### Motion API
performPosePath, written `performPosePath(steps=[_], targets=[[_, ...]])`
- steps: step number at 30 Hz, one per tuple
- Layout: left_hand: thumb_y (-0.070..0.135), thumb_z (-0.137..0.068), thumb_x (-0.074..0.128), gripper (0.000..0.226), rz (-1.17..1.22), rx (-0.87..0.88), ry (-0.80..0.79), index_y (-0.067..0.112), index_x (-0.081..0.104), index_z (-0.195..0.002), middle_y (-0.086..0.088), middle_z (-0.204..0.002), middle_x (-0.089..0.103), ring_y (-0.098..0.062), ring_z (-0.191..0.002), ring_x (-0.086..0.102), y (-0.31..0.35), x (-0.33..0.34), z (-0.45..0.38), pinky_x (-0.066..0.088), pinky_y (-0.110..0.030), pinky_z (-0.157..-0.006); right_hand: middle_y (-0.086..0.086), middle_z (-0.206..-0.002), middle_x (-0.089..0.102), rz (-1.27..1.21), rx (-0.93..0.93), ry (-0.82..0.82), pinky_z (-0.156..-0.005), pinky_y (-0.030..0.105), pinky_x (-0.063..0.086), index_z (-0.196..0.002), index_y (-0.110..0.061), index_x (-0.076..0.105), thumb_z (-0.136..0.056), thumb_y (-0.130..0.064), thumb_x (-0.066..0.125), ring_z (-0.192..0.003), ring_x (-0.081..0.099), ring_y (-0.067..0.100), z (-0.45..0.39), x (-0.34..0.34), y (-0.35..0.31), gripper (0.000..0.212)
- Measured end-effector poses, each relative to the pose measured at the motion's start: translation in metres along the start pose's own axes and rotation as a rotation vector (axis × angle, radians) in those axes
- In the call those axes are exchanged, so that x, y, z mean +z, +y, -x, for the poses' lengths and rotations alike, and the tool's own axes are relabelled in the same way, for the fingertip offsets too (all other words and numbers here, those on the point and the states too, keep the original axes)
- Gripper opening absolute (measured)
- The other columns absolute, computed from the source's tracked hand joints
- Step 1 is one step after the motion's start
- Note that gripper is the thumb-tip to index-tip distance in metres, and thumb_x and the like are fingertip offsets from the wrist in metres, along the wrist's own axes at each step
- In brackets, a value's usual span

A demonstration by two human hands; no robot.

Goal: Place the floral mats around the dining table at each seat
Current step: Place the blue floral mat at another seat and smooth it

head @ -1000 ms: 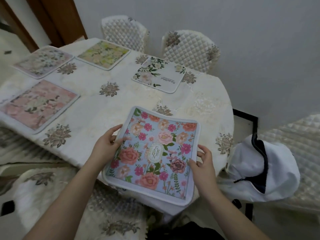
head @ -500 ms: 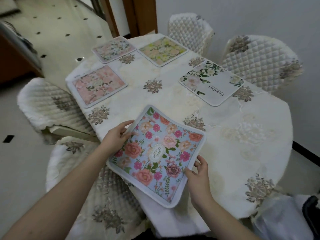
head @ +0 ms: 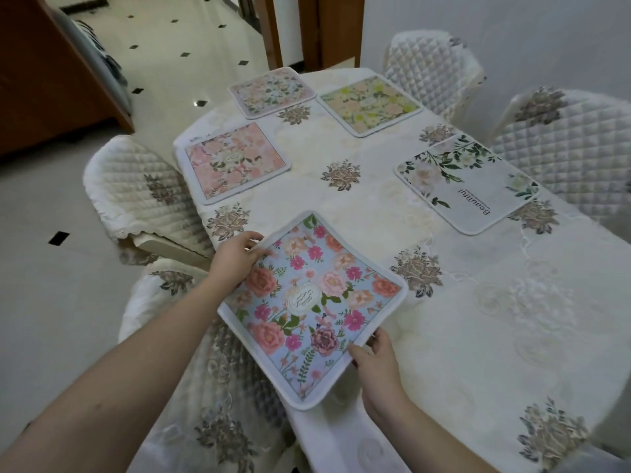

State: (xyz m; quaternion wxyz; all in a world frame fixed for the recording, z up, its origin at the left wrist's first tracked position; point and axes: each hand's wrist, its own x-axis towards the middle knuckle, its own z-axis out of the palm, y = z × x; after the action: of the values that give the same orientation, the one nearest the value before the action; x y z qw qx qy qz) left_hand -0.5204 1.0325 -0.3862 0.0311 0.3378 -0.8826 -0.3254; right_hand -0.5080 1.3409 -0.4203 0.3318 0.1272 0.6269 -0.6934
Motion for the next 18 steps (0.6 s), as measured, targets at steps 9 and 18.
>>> performPosePath(steps=[9, 18], targets=[[0.032, -0.097, 0.062, 0.033, 0.065, -0.011, -0.049, 0.023, 0.063, -0.128, -0.007, -0.116, 0.066, -0.021, -0.09, 0.058, -0.029, 0.008, -0.067, 0.047, -0.031, -0.072, 0.012, -0.102, 0.073, -0.03, 0.028, 0.085, -0.081, 0.041, 0.058, -0.109, -0.008, 0.062, -0.097, -0.006, 0.056, -0.093, 0.071, 0.026, -0.034, 0.044, 0.011, 0.013], [0.027, -0.098, 0.06, 0.023, 0.017, 0.058, -0.054, 0.018, 0.068, -0.119, -0.008, -0.11, 0.069, -0.024, -0.087, 0.059, -0.035, 0.022, -0.12, 0.047, -0.035, -0.073, 0.013, -0.09, 0.074, 0.073, 0.008, 0.14, -0.077, 0.04, 0.058, -0.095, -0.008, 0.067, -0.092, -0.004, 0.064, -0.079, 0.068, 0.025, -0.068, 0.064, 0.009, 0.007]])
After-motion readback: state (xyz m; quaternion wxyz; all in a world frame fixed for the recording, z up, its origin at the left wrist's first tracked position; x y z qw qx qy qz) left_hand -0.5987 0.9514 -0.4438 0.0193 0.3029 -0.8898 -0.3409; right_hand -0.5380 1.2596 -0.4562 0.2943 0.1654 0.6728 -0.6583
